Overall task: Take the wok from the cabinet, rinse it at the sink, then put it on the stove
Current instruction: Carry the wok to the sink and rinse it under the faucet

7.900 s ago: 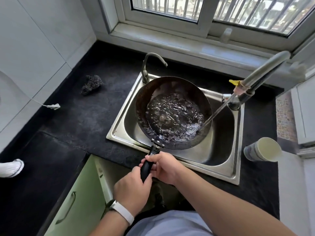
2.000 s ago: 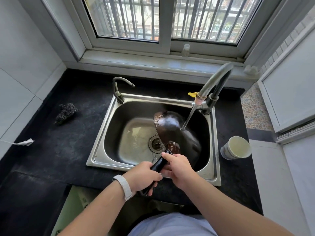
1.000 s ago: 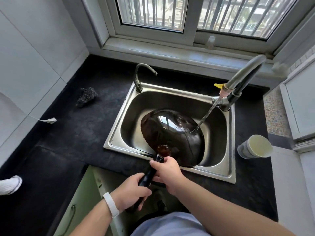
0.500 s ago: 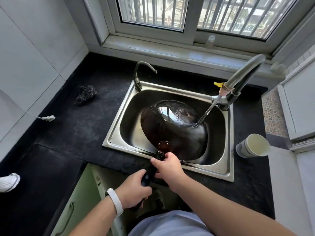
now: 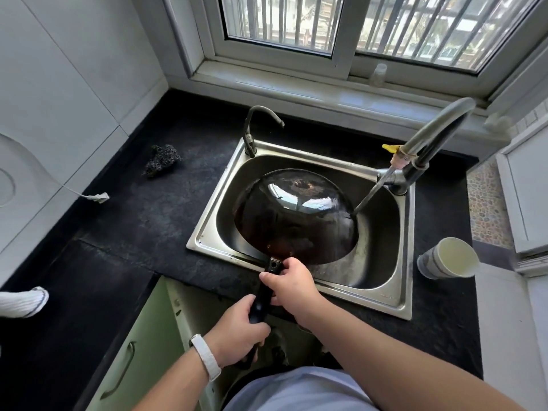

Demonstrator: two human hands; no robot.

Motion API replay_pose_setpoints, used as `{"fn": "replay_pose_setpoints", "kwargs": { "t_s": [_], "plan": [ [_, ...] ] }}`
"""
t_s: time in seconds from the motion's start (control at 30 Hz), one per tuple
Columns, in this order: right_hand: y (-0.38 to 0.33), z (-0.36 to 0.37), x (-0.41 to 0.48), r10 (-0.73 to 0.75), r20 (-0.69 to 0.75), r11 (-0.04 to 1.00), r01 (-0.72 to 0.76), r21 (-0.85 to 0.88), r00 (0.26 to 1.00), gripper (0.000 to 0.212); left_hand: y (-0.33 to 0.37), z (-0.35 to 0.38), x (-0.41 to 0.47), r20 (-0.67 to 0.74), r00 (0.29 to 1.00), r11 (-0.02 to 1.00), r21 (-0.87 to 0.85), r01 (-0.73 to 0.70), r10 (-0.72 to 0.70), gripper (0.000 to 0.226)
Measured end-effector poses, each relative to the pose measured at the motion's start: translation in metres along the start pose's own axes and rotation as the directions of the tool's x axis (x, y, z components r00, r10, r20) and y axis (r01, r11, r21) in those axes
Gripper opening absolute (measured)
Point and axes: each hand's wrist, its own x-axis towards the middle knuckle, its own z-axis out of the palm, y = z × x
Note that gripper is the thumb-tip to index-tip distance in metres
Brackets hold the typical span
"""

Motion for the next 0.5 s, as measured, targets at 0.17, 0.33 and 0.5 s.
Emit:
{"fn": "replay_pose_setpoints", "kwargs": {
  "t_s": [0.17,0.33,0.5],
  "plan": [
    [-0.0074,-0.0034,-0.0033,-0.026,0.030,0.997,0.028,-0.067,0.999,0.036,-0.0006,0.0037,-0.0025,-0.032,0.999,1.000,-0.030,-0.005,0.004,0.024],
    [-0.0104,-0.0045,-0.0048,-0.020,0.060,0.997,0.024,-0.071,0.998,0.037,0.0010,0.0082,-0.0053,-0.065,0.998,0.999,-0.048,0.016,-0.019,0.020],
    [-0.0075,-0.0051,-0.0025,0.011,0.089,0.999,-0.014,0.032,0.996,0.039,0.0025,0.0103,-0.0074,-0.114,0.993,1.000,0.024,-0.005,0.008,0.016]
  ]
}}
